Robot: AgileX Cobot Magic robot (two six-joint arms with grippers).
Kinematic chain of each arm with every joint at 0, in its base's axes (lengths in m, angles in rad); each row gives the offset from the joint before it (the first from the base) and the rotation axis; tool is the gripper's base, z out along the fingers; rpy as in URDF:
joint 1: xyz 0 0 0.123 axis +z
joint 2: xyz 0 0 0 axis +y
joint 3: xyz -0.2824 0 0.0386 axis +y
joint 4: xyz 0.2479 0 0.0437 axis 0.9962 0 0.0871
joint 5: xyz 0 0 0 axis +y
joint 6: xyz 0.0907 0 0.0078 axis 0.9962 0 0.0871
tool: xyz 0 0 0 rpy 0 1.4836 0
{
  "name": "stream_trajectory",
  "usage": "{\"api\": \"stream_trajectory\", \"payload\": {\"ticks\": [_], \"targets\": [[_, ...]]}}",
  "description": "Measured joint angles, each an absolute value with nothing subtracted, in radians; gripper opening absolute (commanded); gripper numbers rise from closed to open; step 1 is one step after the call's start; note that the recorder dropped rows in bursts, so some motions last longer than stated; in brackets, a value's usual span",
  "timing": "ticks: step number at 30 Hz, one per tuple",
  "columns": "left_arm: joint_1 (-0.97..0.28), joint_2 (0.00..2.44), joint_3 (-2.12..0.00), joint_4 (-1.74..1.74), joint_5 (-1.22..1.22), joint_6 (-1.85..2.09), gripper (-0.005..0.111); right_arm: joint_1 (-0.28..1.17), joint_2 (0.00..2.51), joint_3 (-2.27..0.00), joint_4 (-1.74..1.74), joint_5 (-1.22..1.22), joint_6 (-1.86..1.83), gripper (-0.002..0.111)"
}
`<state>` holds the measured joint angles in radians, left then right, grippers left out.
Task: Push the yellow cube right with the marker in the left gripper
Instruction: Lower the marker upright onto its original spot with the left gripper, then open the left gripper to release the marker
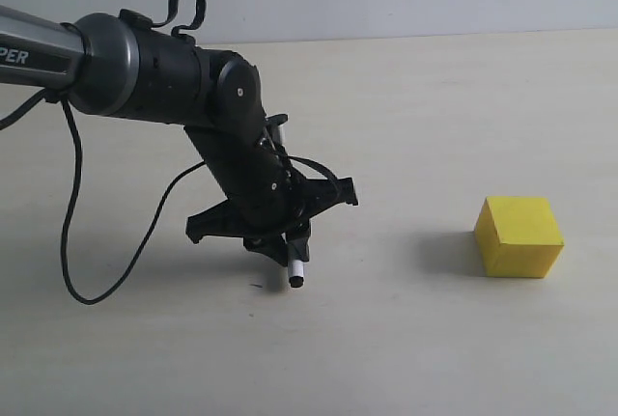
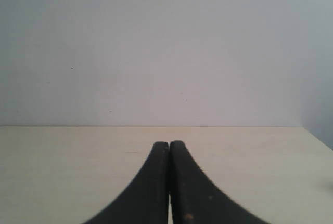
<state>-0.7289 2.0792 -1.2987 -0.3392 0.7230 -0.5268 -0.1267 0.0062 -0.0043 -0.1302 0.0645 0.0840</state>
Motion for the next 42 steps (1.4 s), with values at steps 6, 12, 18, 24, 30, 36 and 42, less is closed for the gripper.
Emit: {"api": "stream_trajectory", "payload": {"ticks": [6, 12, 18, 24, 30, 36, 42], "targets": [[-0.729, 2.079, -1.299, -0.339, 0.727, -0.527, 0.0, -0.127, 0.006, -0.004, -0.13, 0.064, 0.084, 0.0], [-0.729, 2.079, -1.299, -0.339, 0.732, -0.527, 0.0, -0.127, 0.006, -0.004, -0.13, 0.064, 0.084, 0.0], [-0.729, 2.079, -1.299, -0.339, 0.741, -0.527, 0.0, -0.127, 0.006, -0.004, -0.13, 0.064, 0.084, 0.0], [-0.729, 2.079, -1.299, -0.339, 0.748, -0.527, 0.018, -0.127, 0.006, -0.004, -0.13, 0.064, 0.084, 0.0], [-0.729, 2.079, -1.299, -0.345, 0.75, -0.518, 0.046, -0.127, 0.006, -0.004, -0.13, 0.064, 0.084, 0.0], [-0.729, 2.079, -1.299, -0.345, 0.746, -0.511, 0.046, -0.127, 0.006, -0.004, -0.13, 0.064, 0.084, 0.0], [-0.724, 2.066, -1.299, -0.345, 0.766, -0.504, 0.019, -0.127, 0.006, -0.004, -0.13, 0.064, 0.084, 0.0]]}}
